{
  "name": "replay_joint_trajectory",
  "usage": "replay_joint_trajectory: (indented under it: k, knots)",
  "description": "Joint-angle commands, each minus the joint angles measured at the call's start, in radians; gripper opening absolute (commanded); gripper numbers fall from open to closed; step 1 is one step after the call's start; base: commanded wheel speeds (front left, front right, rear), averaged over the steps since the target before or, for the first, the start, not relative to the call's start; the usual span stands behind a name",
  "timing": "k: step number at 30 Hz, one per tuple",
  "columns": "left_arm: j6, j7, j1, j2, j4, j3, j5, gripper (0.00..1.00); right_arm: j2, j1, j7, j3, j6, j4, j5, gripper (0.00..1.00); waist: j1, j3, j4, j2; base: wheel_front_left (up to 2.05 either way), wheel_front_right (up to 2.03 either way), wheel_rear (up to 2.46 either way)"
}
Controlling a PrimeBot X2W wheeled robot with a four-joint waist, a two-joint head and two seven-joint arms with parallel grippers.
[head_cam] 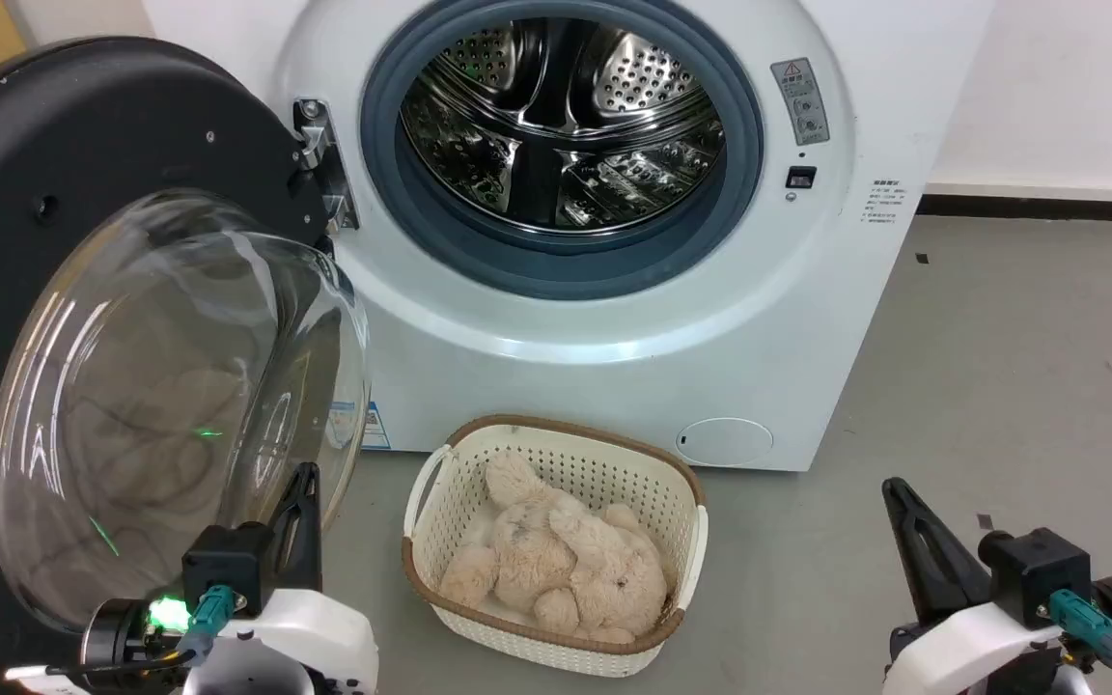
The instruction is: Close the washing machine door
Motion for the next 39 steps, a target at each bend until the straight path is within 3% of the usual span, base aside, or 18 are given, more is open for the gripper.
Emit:
replay_joint_trajectory:
  k: [1, 13, 14, 24, 25, 26, 27, 39]
  knots:
    - [-0.004, 0.0, 0.014, -0.001, -0.004, 0.001, 0.003, 0.0, 0.005, -0.014, 0.0, 0.001, 0.001, 0.002, -0.008, 0.0, 0.0, 0.0, 0.0, -0.0001, 0.0, 0.0, 0.0]
    - [-0.004, 0.0, 0.014, -0.001, -0.004, 0.001, 0.003, 0.0, 0.005, -0.014, 0.0, 0.001, 0.001, 0.002, -0.008, 0.0, 0.0, 0.0, 0.0, -0.0001, 0.0, 0.0, 0.0]
    - [0.0, 0.0, 0.0, 0.0, 0.0, 0.0, 0.0, 1.0, 0.0, 0.0, 0.0, 0.0, 0.0, 0.0, 0.0, 1.0, 0.0, 0.0, 0.0, -0.0001, 0.0, 0.0, 0.0]
    - [0.024, -0.018, -0.001, 0.0, 0.004, -0.01, -0.001, 1.0, 0.0, -0.002, -0.018, -0.013, 0.0, 0.007, 0.018, 1.0, 0.0, 0.002, 0.001, -0.0001, 0.0, 0.0, 0.0]
    - [0.026, -0.02, -0.002, 0.0, 0.004, -0.011, -0.001, 0.5, 0.0, -0.003, -0.02, -0.014, 0.0, 0.008, 0.02, 1.0, 0.0, 0.002, 0.001, -0.0001, 0.0, 0.0, 0.0]
    - [0.029, -0.022, -0.002, 0.0, 0.004, -0.013, 0.0, 0.11, 0.0, -0.003, -0.022, -0.016, 0.0, 0.008, 0.022, 1.0, 0.0, 0.003, 0.001, -0.0001, 0.0, 0.0, 0.0]
    - [0.031, -0.024, -0.002, 0.0, 0.005, -0.014, 0.0, 0.0, 0.0, -0.003, -0.024, -0.018, 0.0, 0.009, 0.024, 1.0, 0.0, 0.003, 0.002, -0.0001, 0.0, 0.0, 0.0]
    - [0.05, -0.049, -0.03, 0.008, -0.023, -0.03, -0.002, 0.0, 0.001, -0.005, -0.049, -0.038, 0.0, 0.017, 0.049, 1.0, 0.0, 0.005, 0.022, -0.0001, 0.0, 0.0, 0.0]
